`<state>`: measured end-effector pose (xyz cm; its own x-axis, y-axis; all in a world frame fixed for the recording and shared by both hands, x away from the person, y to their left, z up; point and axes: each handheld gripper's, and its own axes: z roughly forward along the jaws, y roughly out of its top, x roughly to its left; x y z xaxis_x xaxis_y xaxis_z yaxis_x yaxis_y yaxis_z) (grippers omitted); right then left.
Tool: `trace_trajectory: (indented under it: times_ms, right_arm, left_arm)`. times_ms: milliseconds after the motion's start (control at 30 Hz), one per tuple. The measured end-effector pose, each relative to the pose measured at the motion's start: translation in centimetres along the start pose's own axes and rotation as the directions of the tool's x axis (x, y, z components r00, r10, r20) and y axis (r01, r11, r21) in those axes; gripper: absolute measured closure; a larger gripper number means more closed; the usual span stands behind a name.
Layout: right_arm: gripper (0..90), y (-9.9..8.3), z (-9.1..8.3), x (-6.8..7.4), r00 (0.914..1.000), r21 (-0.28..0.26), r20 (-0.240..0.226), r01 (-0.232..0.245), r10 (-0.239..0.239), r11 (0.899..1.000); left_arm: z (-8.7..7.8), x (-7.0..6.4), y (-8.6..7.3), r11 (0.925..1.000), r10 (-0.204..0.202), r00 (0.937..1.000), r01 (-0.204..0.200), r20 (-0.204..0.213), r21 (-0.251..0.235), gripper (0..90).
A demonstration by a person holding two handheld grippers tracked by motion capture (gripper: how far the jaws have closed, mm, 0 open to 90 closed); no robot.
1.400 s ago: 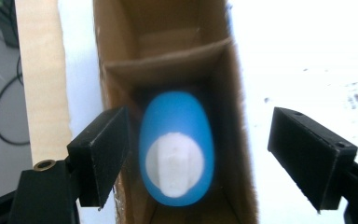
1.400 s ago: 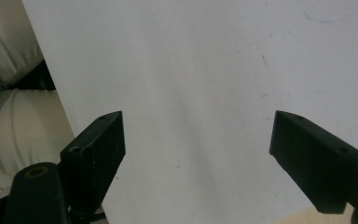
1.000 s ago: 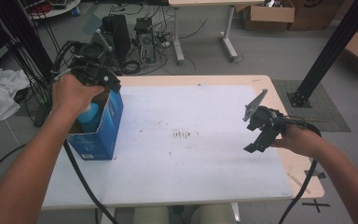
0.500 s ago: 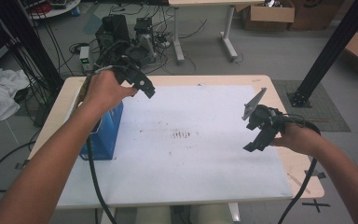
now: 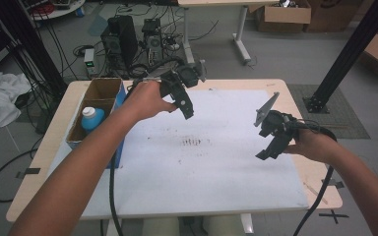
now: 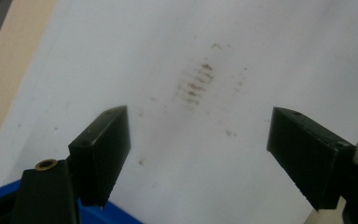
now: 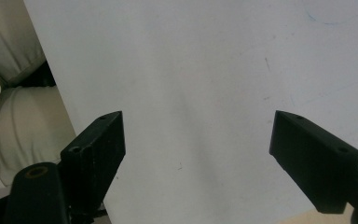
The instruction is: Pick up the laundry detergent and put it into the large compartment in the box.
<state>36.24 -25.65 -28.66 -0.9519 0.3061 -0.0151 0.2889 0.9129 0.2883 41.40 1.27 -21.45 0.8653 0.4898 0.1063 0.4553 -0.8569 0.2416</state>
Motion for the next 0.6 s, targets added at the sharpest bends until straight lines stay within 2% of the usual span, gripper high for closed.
trace_trajectory:
  times_ms: [33, 67, 100, 167, 367, 600]
  right_arm:
    - [18.2, 0.01, 0.03, 0.12, 1.0, 0.002, -0.002, -0.003, 0.003, 1.0]
    - [18.2, 0.01, 0.03, 0.12, 1.0, 0.002, -0.002, -0.003, 0.003, 1.0]
    - [18.3, 0.0, 0.06, 0.2, 1.0, 0.004, -0.004, -0.002, 0.002, 1.0]
    - [18.3, -0.02, 0.08, 0.21, 1.0, 0.003, -0.004, 0.002, -0.002, 1.0]
    - [18.2, 0.03, 0.11, 0.27, 1.0, 0.005, -0.007, 0.0, 0.0, 1.0]
    - [18.2, 0.11, 0.19, 0.33, 1.0, 0.009, -0.009, -0.002, 0.002, 1.0]
  left_arm:
    - [0.4, -0.42, 0.32, 0.9997, 0.023, 0.9997, -0.023, 0.002, 0.004, 21.9]
    - [0.4, -0.42, 0.32, 0.9997, 0.023, 0.9997, -0.023, 0.002, 0.004, 21.9]
    - [0.71, -0.76, 0.63, 0.999, 0.044, 0.999, -0.044, 0.007, 0.01, 21.9]
    - [0.87, -0.96, 0.85, 0.9986, 0.052, 0.9986, -0.052, 0.014, 0.011, 22.0]
    - [1.28, -0.88, 0.97, 0.998, 0.057, 0.9983, -0.058, 0.012, 0.027, 22.0]
    - [1.18, -0.83, 0.8, 0.9976, 0.065, 0.9978, -0.065, 0.012, 0.022, 22.2]
